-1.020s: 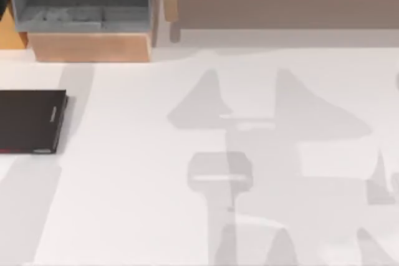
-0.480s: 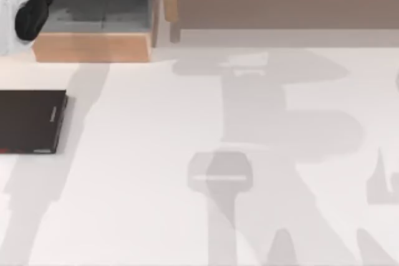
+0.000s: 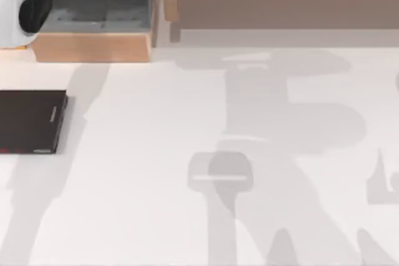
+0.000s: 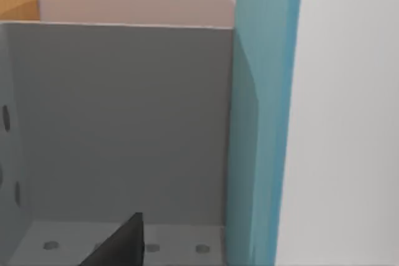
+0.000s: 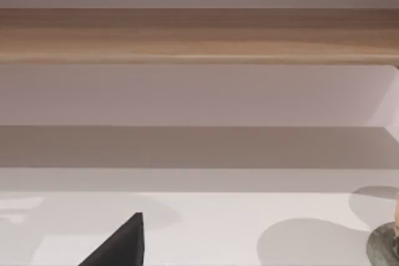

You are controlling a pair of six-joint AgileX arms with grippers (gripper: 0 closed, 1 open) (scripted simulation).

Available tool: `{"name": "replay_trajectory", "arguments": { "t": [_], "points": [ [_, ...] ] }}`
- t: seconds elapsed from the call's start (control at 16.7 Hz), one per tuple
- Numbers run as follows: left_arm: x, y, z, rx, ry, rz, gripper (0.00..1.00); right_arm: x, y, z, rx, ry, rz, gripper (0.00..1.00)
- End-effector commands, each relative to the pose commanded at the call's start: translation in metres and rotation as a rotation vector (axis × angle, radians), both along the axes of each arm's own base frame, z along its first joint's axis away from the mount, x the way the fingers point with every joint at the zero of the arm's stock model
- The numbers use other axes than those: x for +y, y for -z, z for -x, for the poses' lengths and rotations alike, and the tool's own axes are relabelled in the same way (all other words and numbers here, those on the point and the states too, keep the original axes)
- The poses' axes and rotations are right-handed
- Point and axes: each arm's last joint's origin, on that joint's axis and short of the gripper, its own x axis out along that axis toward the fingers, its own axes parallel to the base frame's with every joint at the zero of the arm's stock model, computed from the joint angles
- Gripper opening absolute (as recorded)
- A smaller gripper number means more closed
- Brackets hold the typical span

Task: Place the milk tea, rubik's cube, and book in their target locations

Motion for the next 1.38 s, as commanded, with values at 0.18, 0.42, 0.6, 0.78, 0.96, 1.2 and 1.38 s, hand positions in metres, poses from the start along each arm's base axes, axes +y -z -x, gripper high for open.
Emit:
{"name": "replay_trajectory", "arguments": {
  "t": [0.18, 0.42, 0.6, 0.78, 0.96, 1.2, 1.38],
  "points": [
    [-0.001, 0.000, -0.014, 0.000, 0.000, 0.000, 1.00, 0.000, 0.000, 0.000, 0.000, 0.000, 0.000, 1.00],
    [-0.001, 0.000, -0.019, 0.000, 0.000, 0.000, 1.00, 0.000, 0.000, 0.000, 0.000, 0.000, 0.000, 1.00],
    [-0.001, 0.000, -0.019, 0.000, 0.000, 0.000, 0.85, 0.000, 0.000, 0.000, 0.000, 0.000, 0.000, 1.00],
    [-0.001, 0.000, -0.019, 0.000, 0.000, 0.000, 0.62, 0.000, 0.000, 0.000, 0.000, 0.000, 0.000, 1.00],
    [-0.001, 0.000, -0.019, 0.000, 0.000, 0.000, 0.40, 0.000, 0.000, 0.000, 0.000, 0.000, 0.000, 1.00],
    [-0.001, 0.000, -0.019, 0.000, 0.000, 0.000, 0.10, 0.000, 0.000, 0.000, 0.000, 0.000, 0.000, 1.00],
    [-0.001, 0.000, -0.019, 0.000, 0.000, 0.000, 0.00, 0.000, 0.000, 0.000, 0.000, 0.000, 0.000, 1.00]
  ]
}}
